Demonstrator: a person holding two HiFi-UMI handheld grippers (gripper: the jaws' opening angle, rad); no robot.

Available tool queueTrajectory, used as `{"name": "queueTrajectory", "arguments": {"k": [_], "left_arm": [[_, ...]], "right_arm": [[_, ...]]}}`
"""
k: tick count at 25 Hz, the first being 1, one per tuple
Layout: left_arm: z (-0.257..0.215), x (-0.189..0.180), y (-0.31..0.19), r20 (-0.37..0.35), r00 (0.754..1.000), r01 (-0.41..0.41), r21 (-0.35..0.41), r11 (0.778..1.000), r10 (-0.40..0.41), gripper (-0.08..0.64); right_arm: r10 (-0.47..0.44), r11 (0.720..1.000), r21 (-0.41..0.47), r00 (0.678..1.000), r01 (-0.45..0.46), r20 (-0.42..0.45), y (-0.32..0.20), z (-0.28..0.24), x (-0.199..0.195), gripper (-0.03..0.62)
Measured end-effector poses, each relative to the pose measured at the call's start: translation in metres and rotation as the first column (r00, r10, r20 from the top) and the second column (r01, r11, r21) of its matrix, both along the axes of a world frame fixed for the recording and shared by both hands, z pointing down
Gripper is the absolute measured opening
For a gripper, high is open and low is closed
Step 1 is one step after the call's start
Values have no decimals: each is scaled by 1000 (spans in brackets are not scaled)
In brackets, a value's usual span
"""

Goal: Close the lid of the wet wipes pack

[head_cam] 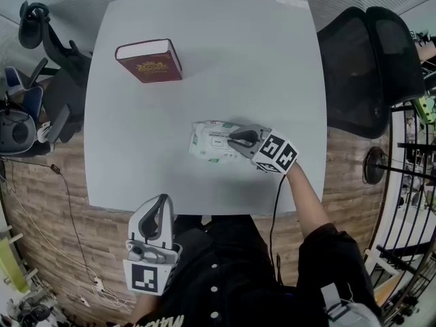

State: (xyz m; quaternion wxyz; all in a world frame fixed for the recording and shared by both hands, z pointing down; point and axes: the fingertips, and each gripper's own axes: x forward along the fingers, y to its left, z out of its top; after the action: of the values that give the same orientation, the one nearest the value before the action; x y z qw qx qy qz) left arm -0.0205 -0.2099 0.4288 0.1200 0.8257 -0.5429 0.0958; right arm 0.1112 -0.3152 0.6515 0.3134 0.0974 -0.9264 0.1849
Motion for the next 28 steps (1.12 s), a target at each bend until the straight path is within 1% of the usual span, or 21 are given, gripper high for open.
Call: {"name": "queueTrajectory", "arguments": {"k": [2, 4, 7, 10, 12, 13, 16, 19, 21, 23, 28], "left_arm": [[0, 0, 0, 0, 1000, -1, -3, 1000, 1, 6], [1, -1, 0, 3, 1000, 2, -2, 1000, -2, 6], [-5, -4, -3, 26, 1000, 15, 45, 999, -16, 6], [-6, -6, -4, 18, 1000, 23, 55, 998, -24, 6], [-10, -6, -6, 18, 999, 25, 78, 997, -26, 6], [-9, -7, -7, 18, 999, 31, 77, 997, -33, 6], [-7, -10, -6, 16, 999, 48, 58, 997, -49, 6], [-4, -10, -5, 22, 999, 44, 50, 998, -45, 6], [-2, -10, -3, 29, 999, 44, 44, 998, -45, 6], [1, -11, -1, 37, 998, 47, 38, 998, -49, 6], [2, -14, 0, 35, 998, 51, 33, 998, -52, 6]], "right_arm": [[9, 1000, 2, 1000, -9, 3, 8, 3, -3, 69], [26, 999, -18, 1000, -26, 16, 13, 6, -5, 69], [36, 998, -45, 999, -35, 30, 18, 11, -9, 71], [30, 997, -69, 999, -28, 26, 24, 19, -11, 71], [34, 994, -104, 999, -31, 28, 28, 24, -11, 71], [41, 992, -124, 999, -36, 31, 29, 26, -11, 71], [78, 983, -169, 997, -72, 24, 27, 32, -12, 71], [140, 972, -187, 990, -140, -13, 22, 39, -13, 57], [170, 969, -176, 984, -176, -47, 20, 43, -14, 45], [182, 972, -134, 980, -191, -77, 19, 45, -16, 39], [175, 984, -23, 976, -179, -130, 20, 48, -22, 34]]}}
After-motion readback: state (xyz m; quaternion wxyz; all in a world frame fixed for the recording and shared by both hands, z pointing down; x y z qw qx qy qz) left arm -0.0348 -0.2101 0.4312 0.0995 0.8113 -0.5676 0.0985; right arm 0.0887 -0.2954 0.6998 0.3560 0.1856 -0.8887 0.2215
